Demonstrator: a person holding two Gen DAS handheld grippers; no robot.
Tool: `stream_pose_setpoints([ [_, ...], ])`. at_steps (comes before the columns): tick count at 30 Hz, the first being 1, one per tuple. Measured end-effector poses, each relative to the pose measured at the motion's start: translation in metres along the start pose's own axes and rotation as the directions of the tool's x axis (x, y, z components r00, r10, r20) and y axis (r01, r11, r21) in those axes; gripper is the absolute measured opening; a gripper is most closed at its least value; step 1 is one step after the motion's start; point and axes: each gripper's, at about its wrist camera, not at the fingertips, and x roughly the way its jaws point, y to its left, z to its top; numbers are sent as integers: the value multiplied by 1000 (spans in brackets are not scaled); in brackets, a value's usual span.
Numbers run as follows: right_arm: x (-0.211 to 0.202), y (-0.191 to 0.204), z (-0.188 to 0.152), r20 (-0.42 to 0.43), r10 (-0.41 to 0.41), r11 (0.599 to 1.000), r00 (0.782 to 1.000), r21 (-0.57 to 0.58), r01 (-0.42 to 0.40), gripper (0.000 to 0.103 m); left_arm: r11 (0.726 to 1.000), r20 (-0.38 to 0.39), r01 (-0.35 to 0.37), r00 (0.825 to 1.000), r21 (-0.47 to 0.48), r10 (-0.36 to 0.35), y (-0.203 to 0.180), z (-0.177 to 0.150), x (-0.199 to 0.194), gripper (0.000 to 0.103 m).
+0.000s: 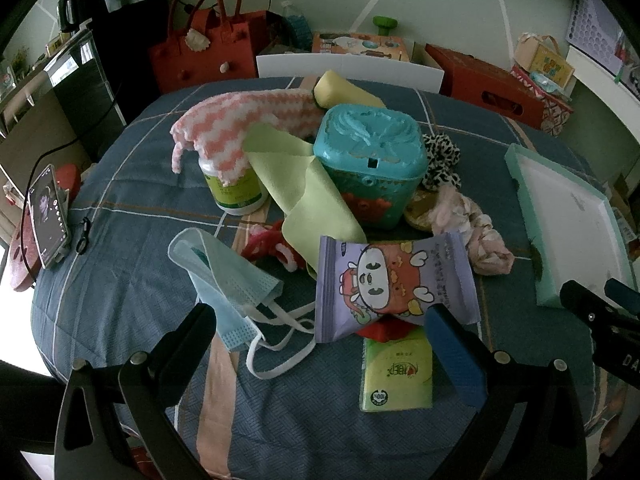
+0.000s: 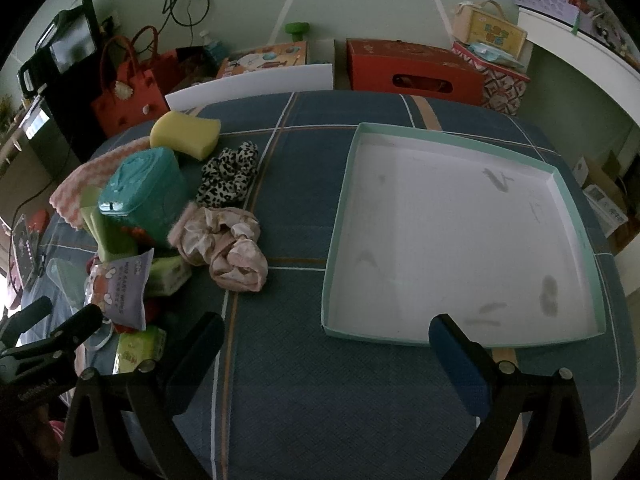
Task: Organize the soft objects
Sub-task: 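Move the left tool toward the blue face mask while the right tool approaches the purple wipes packet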
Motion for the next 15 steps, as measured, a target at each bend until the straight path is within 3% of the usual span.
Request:
stream_pose_setpoints([
  [7, -16, 10, 7, 106, 124, 991, 987, 40, -129, 103, 998, 68, 11, 998, -54, -7, 29, 19, -24, 103],
  [10, -14, 29, 10, 107, 154, 988, 982, 0, -155, 103, 993, 55, 28, 998, -116, -21, 52, 24, -22, 103],
  [15, -2, 64, 10, 67, 242, 970, 968, -54, -239, 103, 989, 42, -39, 998, -140, 46, 77, 25, -14, 103],
])
